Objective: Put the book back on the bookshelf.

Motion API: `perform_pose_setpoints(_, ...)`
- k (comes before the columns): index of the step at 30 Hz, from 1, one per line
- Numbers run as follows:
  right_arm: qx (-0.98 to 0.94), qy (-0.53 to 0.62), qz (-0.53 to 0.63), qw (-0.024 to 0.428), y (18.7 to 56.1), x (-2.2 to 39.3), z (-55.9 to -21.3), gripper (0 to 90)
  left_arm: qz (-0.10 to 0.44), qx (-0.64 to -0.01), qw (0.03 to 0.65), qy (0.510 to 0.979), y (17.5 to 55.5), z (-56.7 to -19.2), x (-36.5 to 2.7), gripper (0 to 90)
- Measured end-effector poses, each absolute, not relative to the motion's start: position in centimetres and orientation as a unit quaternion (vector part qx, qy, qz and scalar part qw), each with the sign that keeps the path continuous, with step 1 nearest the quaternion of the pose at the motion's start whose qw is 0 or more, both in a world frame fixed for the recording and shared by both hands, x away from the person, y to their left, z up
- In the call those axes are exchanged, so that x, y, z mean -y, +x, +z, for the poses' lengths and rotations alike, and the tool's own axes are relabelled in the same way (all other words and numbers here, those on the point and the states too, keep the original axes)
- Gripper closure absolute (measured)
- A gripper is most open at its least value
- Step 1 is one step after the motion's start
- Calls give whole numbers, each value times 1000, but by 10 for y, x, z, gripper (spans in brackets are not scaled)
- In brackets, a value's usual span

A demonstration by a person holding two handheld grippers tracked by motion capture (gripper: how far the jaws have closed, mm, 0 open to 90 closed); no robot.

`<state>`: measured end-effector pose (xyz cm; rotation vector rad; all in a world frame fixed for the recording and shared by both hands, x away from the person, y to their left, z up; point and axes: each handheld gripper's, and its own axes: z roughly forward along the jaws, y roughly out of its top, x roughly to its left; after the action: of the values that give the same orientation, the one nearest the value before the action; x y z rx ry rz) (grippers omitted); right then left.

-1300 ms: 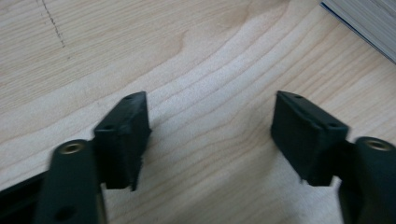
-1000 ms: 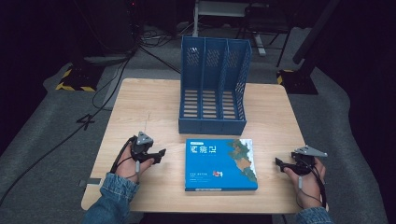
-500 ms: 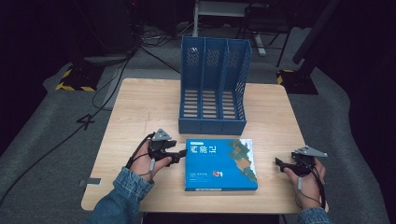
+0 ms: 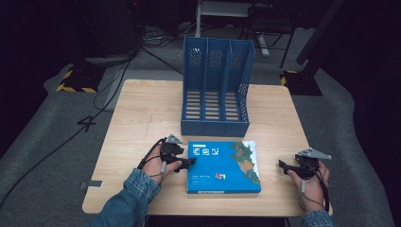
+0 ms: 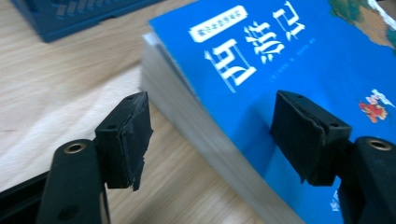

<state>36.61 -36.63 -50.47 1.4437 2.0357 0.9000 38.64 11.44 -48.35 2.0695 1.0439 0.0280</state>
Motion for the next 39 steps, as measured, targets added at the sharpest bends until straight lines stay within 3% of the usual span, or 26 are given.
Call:
perform_pose_setpoints(6, -744, 529, 329, 241, 366, 366, -505, 209, -5, -413, 410, 813, 384, -489, -108, 240)
perform_pose_setpoints(12, -744, 529, 329, 241, 366, 366, -505, 210, 15, -396, 411, 821, 381, -487, -108, 246)
perform_pose_setpoints(20, -745, 529, 330, 240, 366, 366, -505, 209, 37, -382, 420, 823, 377, -476, -111, 364)
perform_pose_setpoints(32, -746, 527, 330, 240, 366, 366, -505, 209, 44, -322, 499, 803, 367, -454, -109, 421)
perform_pose_setpoints(36, -746, 526, 330, 240, 366, 366, -505, 210, 54, -310, 509, 801, 365, -456, -108, 490)
perform_pose_setpoints(39, -746, 526, 330, 240, 366, 366, -505, 210, 11, -326, 514, 794, 366, -461, -110, 580)
